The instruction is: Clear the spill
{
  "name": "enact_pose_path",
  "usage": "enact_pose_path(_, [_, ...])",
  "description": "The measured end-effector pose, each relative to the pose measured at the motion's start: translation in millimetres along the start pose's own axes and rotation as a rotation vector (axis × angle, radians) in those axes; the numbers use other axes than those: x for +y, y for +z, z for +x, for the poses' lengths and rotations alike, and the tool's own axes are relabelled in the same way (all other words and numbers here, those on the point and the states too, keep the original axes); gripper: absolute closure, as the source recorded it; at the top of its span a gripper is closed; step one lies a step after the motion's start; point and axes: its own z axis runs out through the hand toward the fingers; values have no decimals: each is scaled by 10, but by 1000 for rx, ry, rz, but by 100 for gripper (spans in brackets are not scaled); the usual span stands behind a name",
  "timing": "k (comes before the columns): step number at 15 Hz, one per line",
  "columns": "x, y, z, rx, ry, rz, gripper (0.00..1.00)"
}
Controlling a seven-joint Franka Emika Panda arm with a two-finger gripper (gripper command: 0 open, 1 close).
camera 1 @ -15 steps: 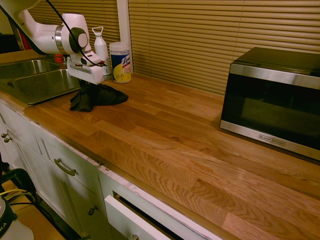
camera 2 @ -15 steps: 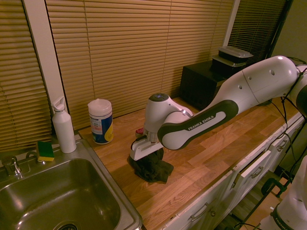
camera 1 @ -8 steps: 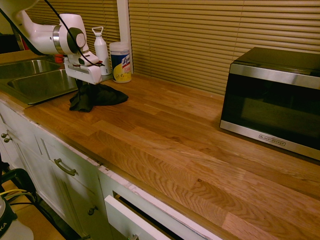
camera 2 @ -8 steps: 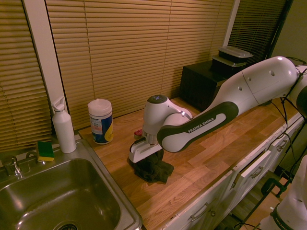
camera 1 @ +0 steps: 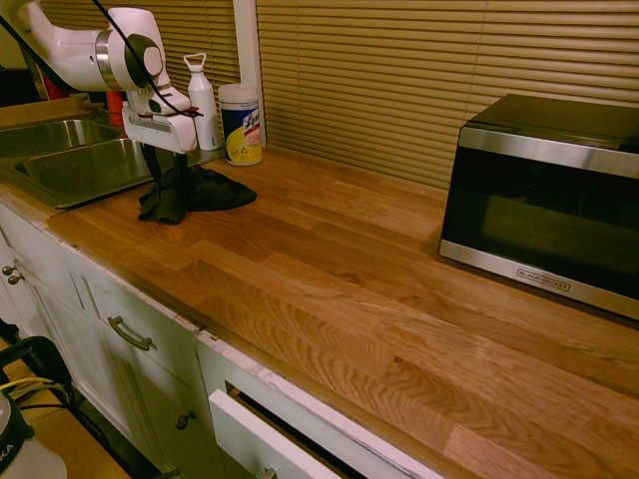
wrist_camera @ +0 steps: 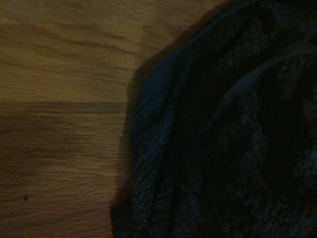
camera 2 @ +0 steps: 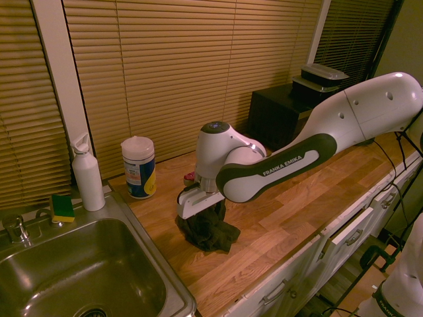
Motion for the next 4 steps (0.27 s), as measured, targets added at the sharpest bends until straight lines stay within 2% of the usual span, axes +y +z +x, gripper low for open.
enact_pose_path(4, [-4, -460, 36, 27, 6, 28, 0])
